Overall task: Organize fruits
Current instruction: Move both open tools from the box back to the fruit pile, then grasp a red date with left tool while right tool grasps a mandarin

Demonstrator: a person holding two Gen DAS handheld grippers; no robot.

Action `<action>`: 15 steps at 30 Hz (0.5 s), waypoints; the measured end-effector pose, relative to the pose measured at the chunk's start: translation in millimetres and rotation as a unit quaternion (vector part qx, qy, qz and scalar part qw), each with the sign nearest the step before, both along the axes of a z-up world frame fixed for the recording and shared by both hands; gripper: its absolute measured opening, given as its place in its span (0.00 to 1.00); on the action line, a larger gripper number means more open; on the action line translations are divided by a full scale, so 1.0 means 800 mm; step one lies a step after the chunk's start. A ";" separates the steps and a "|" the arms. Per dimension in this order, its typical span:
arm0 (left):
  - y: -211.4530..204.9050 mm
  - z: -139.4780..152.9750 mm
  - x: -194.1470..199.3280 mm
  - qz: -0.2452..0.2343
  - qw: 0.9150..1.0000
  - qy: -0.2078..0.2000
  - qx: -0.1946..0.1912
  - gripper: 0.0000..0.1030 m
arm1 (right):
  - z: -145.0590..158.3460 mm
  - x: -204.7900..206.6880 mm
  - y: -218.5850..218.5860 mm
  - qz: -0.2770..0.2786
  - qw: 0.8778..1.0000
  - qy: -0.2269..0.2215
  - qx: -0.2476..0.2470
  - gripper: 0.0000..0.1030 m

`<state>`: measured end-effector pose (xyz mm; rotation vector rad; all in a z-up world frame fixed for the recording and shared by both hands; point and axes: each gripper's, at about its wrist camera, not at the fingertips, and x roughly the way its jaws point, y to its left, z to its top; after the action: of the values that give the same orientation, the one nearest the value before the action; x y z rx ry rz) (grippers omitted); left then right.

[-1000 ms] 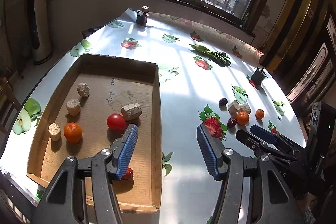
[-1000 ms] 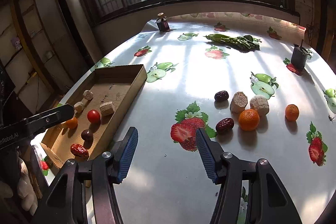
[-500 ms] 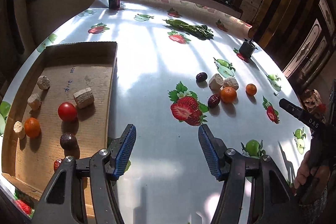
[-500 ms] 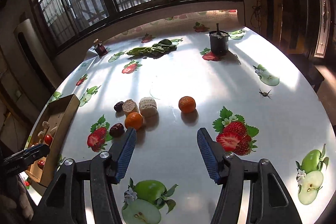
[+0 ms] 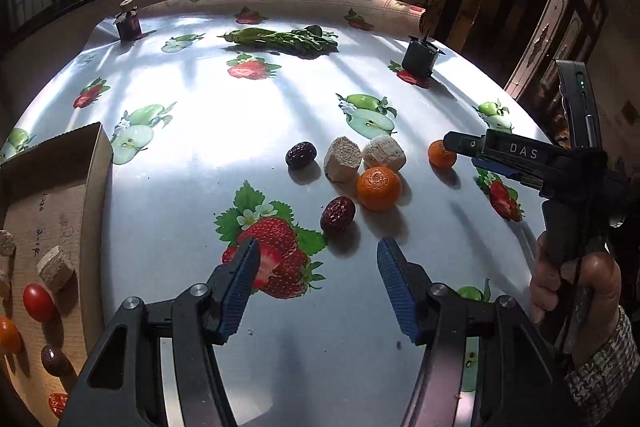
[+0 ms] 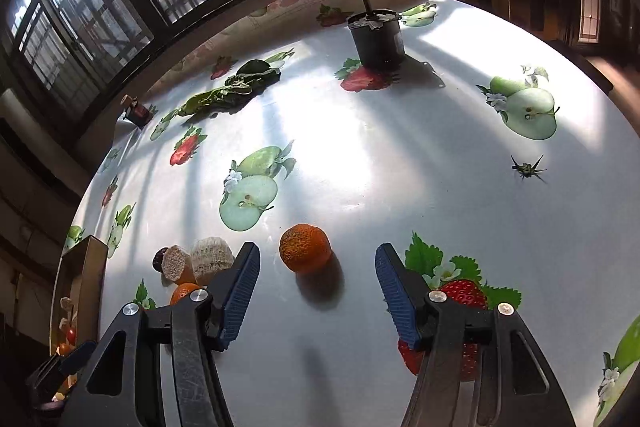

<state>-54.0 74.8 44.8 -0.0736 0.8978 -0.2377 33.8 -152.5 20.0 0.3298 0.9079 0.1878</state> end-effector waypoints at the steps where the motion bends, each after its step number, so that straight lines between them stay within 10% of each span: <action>1: -0.007 -0.004 0.008 -0.007 1.000 -0.002 0.003 0.56 | -0.002 0.002 0.003 0.002 1.000 -0.003 -0.003 0.62; 15: -0.034 -0.043 0.046 -0.051 0.999 0.000 -0.001 0.45 | -0.019 0.016 0.019 0.028 0.999 -0.023 -0.030 0.57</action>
<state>-17.5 48.0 10.1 -0.0300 0.9033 -0.3334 46.6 -137.0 5.1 0.2433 0.8767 0.2192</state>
